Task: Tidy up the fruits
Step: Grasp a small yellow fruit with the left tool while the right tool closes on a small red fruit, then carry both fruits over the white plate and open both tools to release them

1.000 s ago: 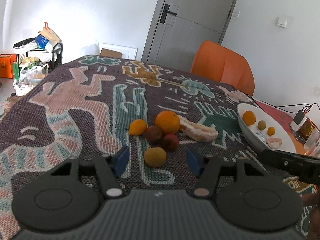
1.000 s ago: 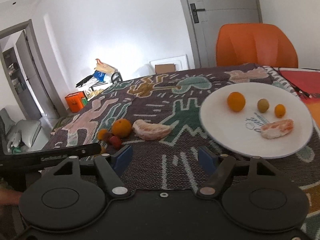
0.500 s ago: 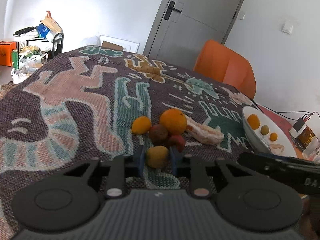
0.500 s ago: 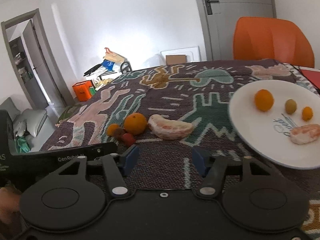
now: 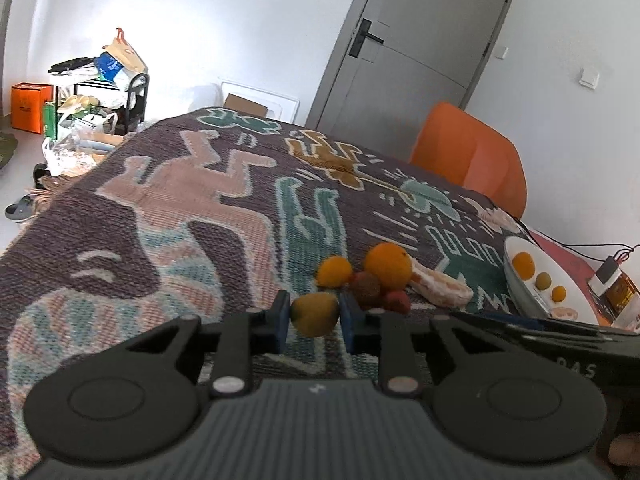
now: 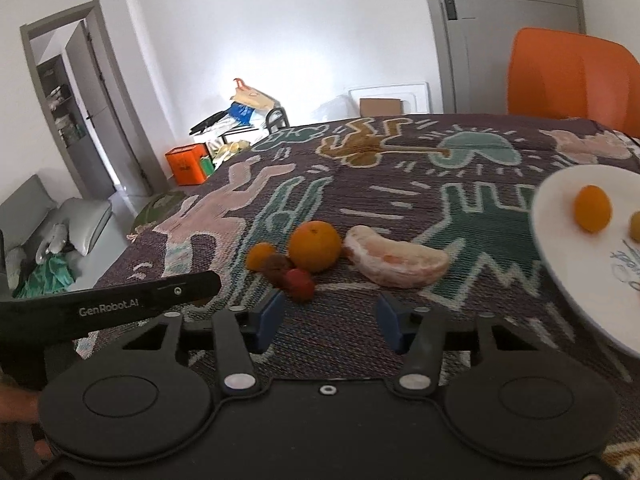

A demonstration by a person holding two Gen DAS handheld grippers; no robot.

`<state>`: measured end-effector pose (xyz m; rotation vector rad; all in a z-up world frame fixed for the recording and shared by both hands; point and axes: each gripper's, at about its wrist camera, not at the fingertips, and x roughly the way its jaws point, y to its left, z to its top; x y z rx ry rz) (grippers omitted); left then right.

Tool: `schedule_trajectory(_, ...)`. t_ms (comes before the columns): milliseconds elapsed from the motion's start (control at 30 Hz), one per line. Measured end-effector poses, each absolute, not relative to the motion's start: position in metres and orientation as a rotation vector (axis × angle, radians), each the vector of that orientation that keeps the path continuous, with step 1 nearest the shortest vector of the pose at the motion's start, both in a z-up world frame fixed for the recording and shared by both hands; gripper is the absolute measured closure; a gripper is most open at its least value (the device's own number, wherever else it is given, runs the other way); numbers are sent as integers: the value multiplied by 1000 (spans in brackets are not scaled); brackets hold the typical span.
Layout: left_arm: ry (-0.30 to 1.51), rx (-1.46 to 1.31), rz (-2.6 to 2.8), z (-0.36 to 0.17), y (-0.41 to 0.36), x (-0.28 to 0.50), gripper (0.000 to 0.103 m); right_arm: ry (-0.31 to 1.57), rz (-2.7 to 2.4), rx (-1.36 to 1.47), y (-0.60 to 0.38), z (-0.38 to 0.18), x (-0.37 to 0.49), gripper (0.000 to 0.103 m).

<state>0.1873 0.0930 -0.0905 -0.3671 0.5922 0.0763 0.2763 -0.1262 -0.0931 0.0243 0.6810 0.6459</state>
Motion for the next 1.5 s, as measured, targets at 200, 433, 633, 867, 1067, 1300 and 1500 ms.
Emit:
schedule_trajectory(200, 588, -373, 106, -89, 106, 179, 78, 682, 672, 4, -108, -95, 281, 56)
schedule_trajectory(433, 578, -377, 138, -86, 117, 171, 78, 687, 692, -8, -93, -98, 286, 58)
schedule_trajectory(633, 568, -381, 157, -84, 125, 164, 78, 688, 691, -32, -83, -102, 291, 63)
schedule_trajectory(867, 563, -380, 150, -81, 123, 165, 78, 682, 673, -39, -89, -102, 289, 82)
schedule_trajectory(1067, 549, -363, 112, -72, 108, 171, 78, 653, 667, -10, -107, -89, 280, 82)
schedule_trajectory(1300, 539, -336, 52, -64, 83, 180, 78, 611, 625, 24, -139, -74, 270, 82)
schedule_trajectory(1500, 537, -312, -7, -60, 57, 189, 78, 580, 560, 54, -173, -67, 268, 82)
